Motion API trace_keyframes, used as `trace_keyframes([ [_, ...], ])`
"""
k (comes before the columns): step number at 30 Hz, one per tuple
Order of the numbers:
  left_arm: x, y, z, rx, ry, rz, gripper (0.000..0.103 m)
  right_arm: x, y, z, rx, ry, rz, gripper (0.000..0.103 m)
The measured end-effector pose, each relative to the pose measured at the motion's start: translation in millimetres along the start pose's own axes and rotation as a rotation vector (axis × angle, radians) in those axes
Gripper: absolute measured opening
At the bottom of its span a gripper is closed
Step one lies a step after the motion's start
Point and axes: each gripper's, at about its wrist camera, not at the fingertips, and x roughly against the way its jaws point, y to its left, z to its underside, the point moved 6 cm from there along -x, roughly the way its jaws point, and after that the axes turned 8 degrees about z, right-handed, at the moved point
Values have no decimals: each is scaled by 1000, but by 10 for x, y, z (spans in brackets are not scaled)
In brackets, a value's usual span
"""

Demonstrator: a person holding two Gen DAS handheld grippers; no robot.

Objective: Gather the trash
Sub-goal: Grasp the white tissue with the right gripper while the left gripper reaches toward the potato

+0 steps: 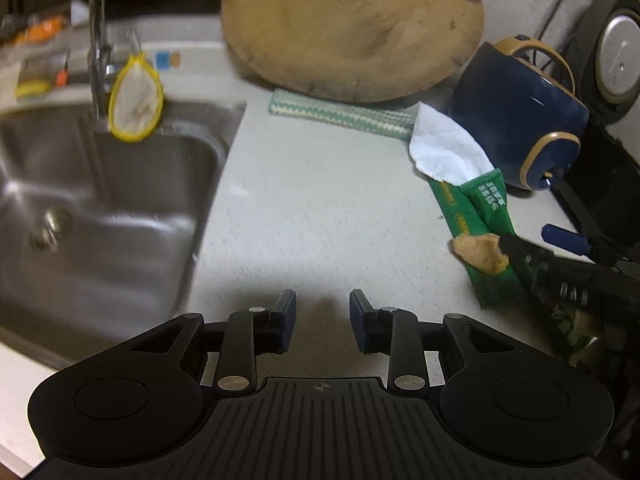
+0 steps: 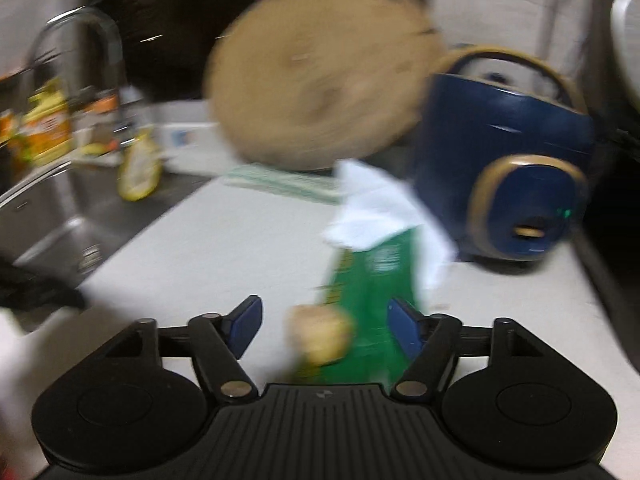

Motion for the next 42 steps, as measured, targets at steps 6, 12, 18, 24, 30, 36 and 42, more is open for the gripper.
trace_keyframes([
  [6, -41, -61, 39, 16, 0, 47, 32, -215, -293, 125, -251, 102, -124, 68],
  [12, -33, -185, 15, -6, -16, 85, 32, -147, 74, 234, -214, 142, -263, 65],
  [18, -44, -184, 35, 5, -13, 81, 32, 111, 220, 53, -93, 69, -296, 62],
  [24, -108, -148, -35, 24, -40, 85, 32, -75, -72, -408, -14, -26, -67, 73],
  [30, -440, -14, -866, -9, -247, 48, 32, -900, -243, -572, -18, 85, 39, 75],
  [36, -935, 415, -1180, 3, -186, -40, 32, -1198, -275, -400, -19, 180, -35, 7],
  [42, -1136, 583, -1197, 17, -172, -17, 32, -1112, -287, -383, 15, 142, -124, 6],
])
